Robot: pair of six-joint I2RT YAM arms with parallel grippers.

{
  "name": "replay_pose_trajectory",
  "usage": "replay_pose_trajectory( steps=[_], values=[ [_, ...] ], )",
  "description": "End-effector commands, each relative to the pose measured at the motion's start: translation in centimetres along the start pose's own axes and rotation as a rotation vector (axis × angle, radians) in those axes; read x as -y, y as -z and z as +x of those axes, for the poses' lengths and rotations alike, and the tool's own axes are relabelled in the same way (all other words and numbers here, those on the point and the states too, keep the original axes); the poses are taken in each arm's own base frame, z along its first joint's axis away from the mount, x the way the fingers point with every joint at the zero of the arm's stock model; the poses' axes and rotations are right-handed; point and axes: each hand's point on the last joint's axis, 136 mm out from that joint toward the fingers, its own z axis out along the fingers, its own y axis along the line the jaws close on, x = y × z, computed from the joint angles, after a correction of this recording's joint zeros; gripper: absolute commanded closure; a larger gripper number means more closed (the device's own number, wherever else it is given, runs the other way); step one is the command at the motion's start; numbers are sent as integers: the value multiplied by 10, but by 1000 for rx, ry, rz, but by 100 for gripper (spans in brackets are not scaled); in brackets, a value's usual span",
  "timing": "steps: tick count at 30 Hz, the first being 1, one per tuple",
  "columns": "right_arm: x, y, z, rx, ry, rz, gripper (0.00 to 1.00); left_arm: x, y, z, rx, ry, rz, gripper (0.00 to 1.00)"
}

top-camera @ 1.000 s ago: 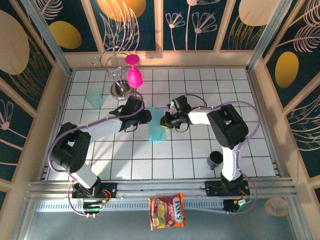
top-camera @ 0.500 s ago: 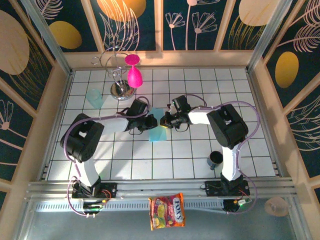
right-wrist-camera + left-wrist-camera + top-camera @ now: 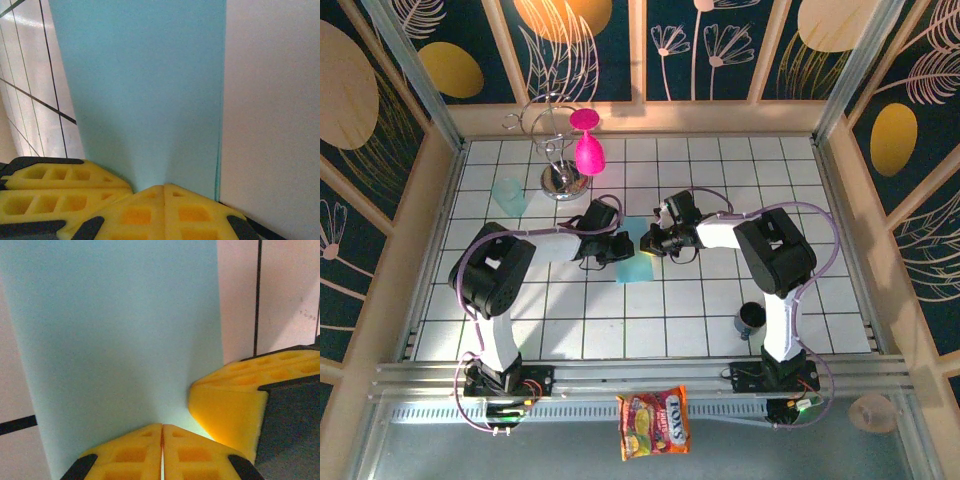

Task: Fold a paper plane with a square sheet of paper (pick it up from the middle)
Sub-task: First fold the square sheet of paper in half at the center of the table.

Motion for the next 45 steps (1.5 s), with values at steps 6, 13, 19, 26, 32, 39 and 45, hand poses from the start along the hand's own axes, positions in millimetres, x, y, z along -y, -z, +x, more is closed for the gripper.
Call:
replay_pose_trajectory(
  steps=[6, 13, 19, 26, 32, 39, 45],
  values=[
    [140, -14, 78, -184, -139, 459, 100, -29, -5, 10, -28, -24, -114, 89],
    [143, -12, 80, -193, -125, 476, 100, -53, 12, 24, -51, -37, -129, 88],
    [141, -13, 78, -193, -120, 466, 100, -75, 38, 20, -11, 7, -137, 87],
    [138, -14, 77, -193, -118, 457, 100, 0, 67, -16, 128, -87, 113, 86],
    [141, -16, 80, -198, -128, 458, 100, 40, 39, -20, 95, -71, 272, 86],
    [143, -15, 82, -198, -131, 464, 100, 21, 6, -18, 42, -6, 222, 87],
    [149, -13, 85, -201, -130, 485, 100, -32, -3, -13, 44, 38, 36, 88]
  ],
)
